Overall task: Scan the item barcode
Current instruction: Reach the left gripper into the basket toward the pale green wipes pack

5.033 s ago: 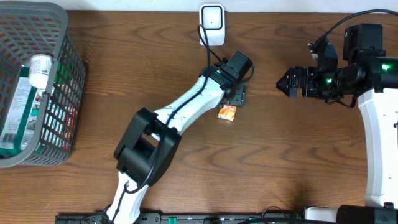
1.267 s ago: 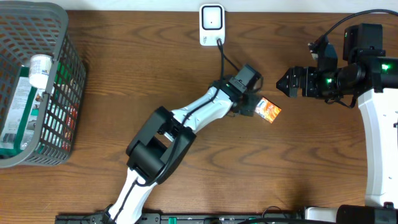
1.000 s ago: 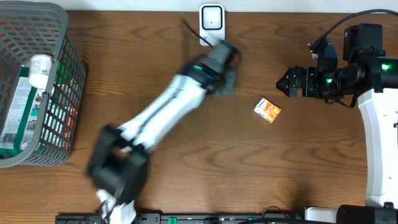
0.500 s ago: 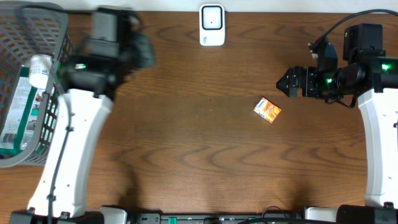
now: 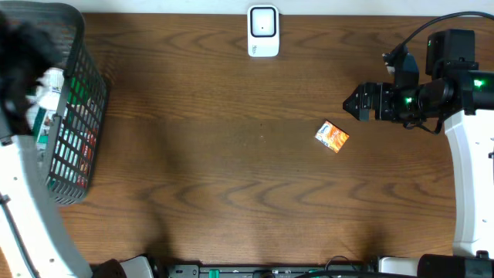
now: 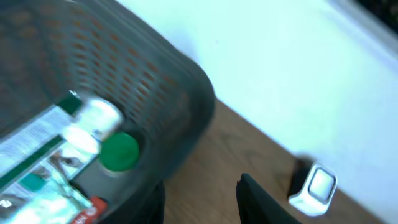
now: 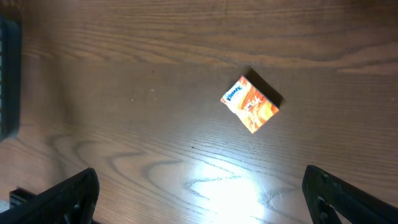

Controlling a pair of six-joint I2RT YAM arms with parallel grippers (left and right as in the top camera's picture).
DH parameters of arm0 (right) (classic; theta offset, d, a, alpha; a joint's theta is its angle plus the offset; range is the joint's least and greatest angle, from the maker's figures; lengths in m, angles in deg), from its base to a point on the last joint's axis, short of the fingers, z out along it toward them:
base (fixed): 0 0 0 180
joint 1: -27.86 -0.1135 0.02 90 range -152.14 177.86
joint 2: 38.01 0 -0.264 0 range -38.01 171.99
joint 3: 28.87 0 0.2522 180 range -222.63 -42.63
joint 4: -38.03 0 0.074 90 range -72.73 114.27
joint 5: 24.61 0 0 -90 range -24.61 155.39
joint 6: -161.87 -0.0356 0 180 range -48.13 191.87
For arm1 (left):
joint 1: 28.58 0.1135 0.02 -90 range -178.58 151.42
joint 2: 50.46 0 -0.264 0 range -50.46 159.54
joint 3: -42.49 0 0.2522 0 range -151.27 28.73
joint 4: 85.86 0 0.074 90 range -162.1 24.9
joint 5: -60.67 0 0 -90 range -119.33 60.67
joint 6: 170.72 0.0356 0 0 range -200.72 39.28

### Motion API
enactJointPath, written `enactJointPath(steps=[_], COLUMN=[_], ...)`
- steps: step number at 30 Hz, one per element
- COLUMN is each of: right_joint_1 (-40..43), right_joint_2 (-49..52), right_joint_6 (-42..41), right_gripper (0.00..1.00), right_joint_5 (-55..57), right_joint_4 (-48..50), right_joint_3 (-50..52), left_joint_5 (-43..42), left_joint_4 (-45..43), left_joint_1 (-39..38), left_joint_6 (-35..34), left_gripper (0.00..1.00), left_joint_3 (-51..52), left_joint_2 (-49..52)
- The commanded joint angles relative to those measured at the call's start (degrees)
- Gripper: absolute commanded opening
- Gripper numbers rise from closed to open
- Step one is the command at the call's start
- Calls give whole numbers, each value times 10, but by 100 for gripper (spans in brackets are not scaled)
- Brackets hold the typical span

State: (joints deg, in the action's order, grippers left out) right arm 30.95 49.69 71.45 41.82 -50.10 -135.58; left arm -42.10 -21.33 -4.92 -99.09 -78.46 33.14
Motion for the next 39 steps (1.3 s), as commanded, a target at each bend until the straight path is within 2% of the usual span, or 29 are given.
enactJointPath(steps=[1,6,11,14,20,27,33,39], right_joint_1=[-1,-1,-1,-1,-1,-1,-1,-1], right_joint_2=[0,0,0,0,0,0,0,0], right_joint_6=[-3,-3,-3,-3,-3,-3,-3,-3], right_gripper=[99,99,99,99,99,99,99,99], right_joint_5=[-3,-3,-2,-2,-3,-3,-3,-3], right_joint_4=[0,0,0,0,0,0,0,0], right_joint_3=[-10,-10,-10,-10,-10,-10,-10,-10], left_joint_5=[-15,23,49,49,49,49,49,49], left_joint_4=[35,128,146,175,229,255,256,287], left_joint_1=[42,106,146,166,196,200,199,196], left_joint_6=[-5,-18,-29,-28,26,111,148,154], left_gripper=[38,40,57,59,65,80,82,82], left_joint_3=[-91,-213,-216,-216,-214,-212,-206,-188], left_joint_2=[24,115,200,248,319,382,427,458])
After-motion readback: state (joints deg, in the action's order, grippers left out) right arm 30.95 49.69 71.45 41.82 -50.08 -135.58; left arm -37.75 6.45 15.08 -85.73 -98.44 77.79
